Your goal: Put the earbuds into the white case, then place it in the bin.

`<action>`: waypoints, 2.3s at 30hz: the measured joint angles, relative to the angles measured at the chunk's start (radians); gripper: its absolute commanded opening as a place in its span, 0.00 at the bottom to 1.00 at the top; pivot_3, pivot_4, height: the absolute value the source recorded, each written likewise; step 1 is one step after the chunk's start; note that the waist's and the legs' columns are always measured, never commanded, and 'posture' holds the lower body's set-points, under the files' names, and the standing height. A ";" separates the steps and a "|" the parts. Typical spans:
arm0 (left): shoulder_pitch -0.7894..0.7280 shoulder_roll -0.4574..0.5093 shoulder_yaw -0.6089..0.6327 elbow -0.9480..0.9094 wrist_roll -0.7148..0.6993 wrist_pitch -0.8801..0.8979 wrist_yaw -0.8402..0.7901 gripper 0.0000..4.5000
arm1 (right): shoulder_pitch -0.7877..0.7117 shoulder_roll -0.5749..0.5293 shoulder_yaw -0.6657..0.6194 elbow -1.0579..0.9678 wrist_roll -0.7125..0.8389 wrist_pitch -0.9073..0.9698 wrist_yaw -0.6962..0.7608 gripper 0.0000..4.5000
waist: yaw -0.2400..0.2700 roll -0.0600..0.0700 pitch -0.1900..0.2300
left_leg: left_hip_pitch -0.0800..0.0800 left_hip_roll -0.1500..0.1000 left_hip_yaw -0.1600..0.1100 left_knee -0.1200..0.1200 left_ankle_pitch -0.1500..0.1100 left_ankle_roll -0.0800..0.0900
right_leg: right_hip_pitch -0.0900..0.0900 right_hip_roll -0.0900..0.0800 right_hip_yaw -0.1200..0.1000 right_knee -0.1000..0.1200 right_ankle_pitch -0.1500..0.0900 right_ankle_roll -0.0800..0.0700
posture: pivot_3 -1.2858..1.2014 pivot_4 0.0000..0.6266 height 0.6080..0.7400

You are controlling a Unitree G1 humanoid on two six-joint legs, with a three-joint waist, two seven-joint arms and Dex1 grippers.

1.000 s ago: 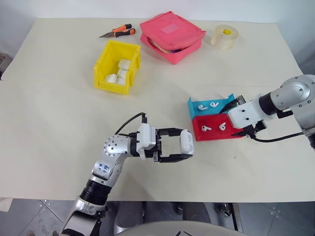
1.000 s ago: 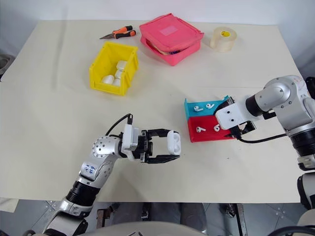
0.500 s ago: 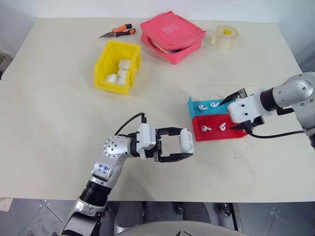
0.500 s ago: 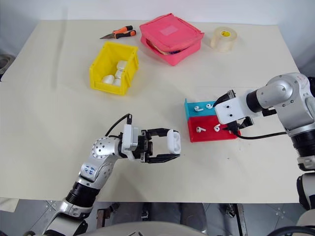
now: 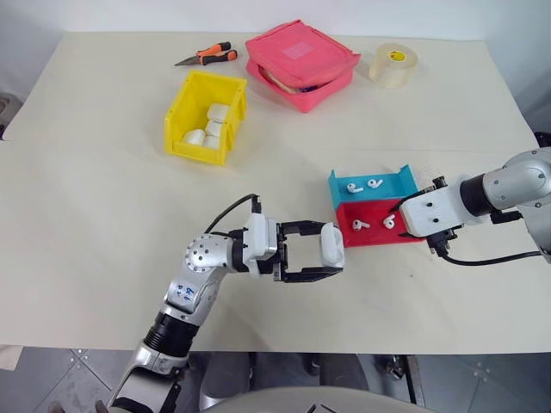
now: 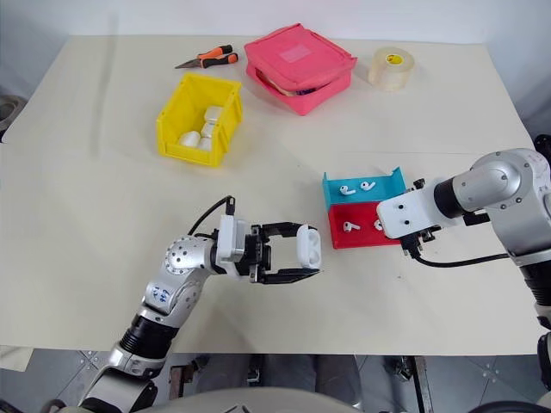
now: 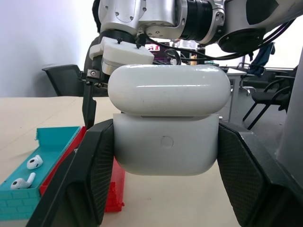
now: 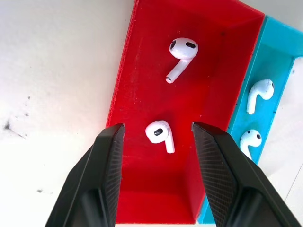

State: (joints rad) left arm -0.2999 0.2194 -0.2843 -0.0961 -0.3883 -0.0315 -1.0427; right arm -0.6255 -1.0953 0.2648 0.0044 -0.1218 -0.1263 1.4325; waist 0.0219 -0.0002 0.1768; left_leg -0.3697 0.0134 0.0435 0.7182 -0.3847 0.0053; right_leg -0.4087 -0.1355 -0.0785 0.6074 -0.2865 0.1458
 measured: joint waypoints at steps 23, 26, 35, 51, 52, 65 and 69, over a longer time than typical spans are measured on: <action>0.021 0.018 0.002 0.000 0.001 -0.002 0.019 0.62 | -0.216 0.137 0.162 0.379 -0.115 -0.406 0.056 0.51 | -0.002 0.000 0.000 | 0.000 0.000 0.000 0.000 0.000 0.000 | 0.000 0.000 0.000 0.000 0.000 0.000 | 0.52 0.24 1.00; 0.023 0.020 0.002 -0.009 0.001 -0.002 0.025 0.62 | -0.217 0.141 0.163 0.393 -0.116 -0.424 0.057 0.51 | -0.001 0.000 0.000 | 0.000 0.000 0.000 0.000 0.000 0.000 | 0.000 0.000 0.000 0.000 0.000 0.000 | 0.52 0.24 1.00; 0.029 0.024 0.002 -0.011 0.001 -0.002 0.027 0.62 | -0.231 0.152 0.164 0.430 -0.131 -0.460 0.059 0.43 | -0.003 0.000 0.000 | 0.000 0.000 0.000 0.000 0.000 0.000 | 0.000 0.000 0.000 0.000 0.000 0.000 | 0.52 0.24 1.00; 0.030 0.024 0.002 -0.011 0.001 -0.002 0.043 0.62 | -0.232 0.168 0.151 0.418 -0.103 -0.340 0.063 0.10 | -0.002 0.000 0.000 | 0.000 0.001 0.000 0.000 0.000 0.000 | 0.000 0.000 0.000 0.000 0.000 0.000 | 0.52 0.24 1.00; 0.029 0.023 0.002 -0.011 0.001 -0.002 0.043 0.62 | -0.216 0.168 0.137 0.379 -0.077 -0.272 0.066 0.10 | -0.002 0.000 0.000 | 0.000 0.001 0.000 0.000 0.000 0.000 | 0.000 0.000 0.000 0.000 0.000 0.000 | 0.52 0.24 1.00; -0.012 0.024 0.009 0.037 -0.002 -0.003 -0.014 0.62 | 0.195 0.168 -0.263 -0.319 0.311 0.714 -0.128 0.10 | 0.004 0.000 0.000 | -0.001 0.000 -0.002 0.001 0.000 0.000 | 0.000 0.000 -0.001 0.001 0.000 0.000 | 0.52 0.24 1.00; -0.048 0.024 0.014 0.080 -0.008 -0.003 -0.055 0.62 | 0.258 0.295 -0.456 -0.469 0.428 0.885 -0.318 0.10 | 0.003 0.000 0.000 | 0.000 0.000 -0.002 0.001 0.000 0.000 | 0.000 0.000 -0.001 0.002 0.000 0.000 | 0.52 0.24 1.00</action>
State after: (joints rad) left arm -0.3480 0.2432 -0.2703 -0.0160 -0.3961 -0.0341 -1.0981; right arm -0.3675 -0.8007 -0.1911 -0.4642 0.3059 0.7582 1.1140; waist 0.0249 0.0001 0.1769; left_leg -0.3699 0.0135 0.0417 0.7192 -0.3847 0.0050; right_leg -0.4083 -0.1354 -0.0795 0.6093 -0.2864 0.1455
